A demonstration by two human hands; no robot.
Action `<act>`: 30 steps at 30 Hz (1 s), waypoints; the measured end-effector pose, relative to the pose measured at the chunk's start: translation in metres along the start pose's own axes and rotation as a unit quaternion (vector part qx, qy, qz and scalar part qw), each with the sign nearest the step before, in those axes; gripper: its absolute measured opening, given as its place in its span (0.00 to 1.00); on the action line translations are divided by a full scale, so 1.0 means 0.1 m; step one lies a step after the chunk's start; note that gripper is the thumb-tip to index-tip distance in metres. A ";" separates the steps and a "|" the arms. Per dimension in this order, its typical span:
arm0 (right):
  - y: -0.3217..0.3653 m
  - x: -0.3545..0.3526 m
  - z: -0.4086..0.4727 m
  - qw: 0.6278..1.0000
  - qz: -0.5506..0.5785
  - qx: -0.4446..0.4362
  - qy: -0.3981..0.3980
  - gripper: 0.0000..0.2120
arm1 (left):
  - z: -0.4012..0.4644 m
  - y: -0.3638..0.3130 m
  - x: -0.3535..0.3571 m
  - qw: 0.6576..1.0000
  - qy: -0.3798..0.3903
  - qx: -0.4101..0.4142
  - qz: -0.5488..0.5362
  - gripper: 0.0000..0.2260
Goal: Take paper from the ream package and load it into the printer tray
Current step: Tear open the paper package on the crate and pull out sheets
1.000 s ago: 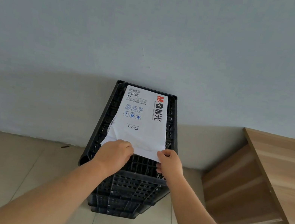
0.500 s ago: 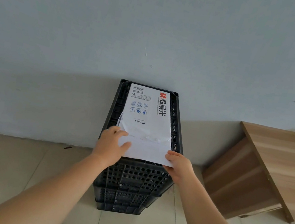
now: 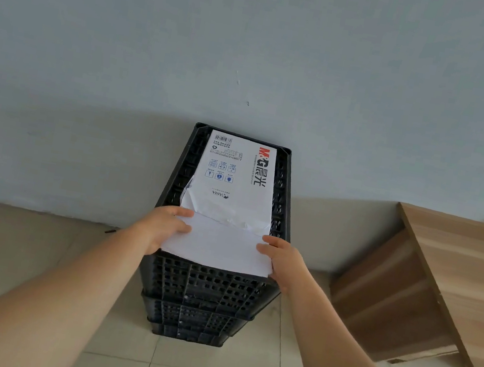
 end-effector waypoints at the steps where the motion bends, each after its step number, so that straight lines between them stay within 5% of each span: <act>1: 0.02 0.00 0.02 1.000 -0.011 -0.007 0.000 0.19 | 0.01 0.00 0.01 1.000 -0.008 0.004 0.012 0.17; 8: -0.04 0.02 -0.02 1.000 -0.010 -0.016 -0.010 0.24 | -0.10 0.04 0.05 0.998 -0.051 0.023 0.042 0.18; 23: -0.16 0.11 -0.72 0.986 0.167 0.003 0.014 0.19 | -0.74 0.12 -0.10 0.999 -0.014 0.043 0.007 0.17; 30: -0.24 0.22 -1.09 0.998 0.042 -0.037 -0.025 0.17 | -1.15 0.20 -0.19 0.991 -0.040 0.098 0.078 0.18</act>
Point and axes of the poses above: each hand's wrist, its own z-axis towards the middle knuckle, its own x-axis out of the palm, y = z × x, the point moved 1 cm from there along z, towards the middle knuckle, and after that the axes turned 4 degrees about x, right-handed, at the moved point
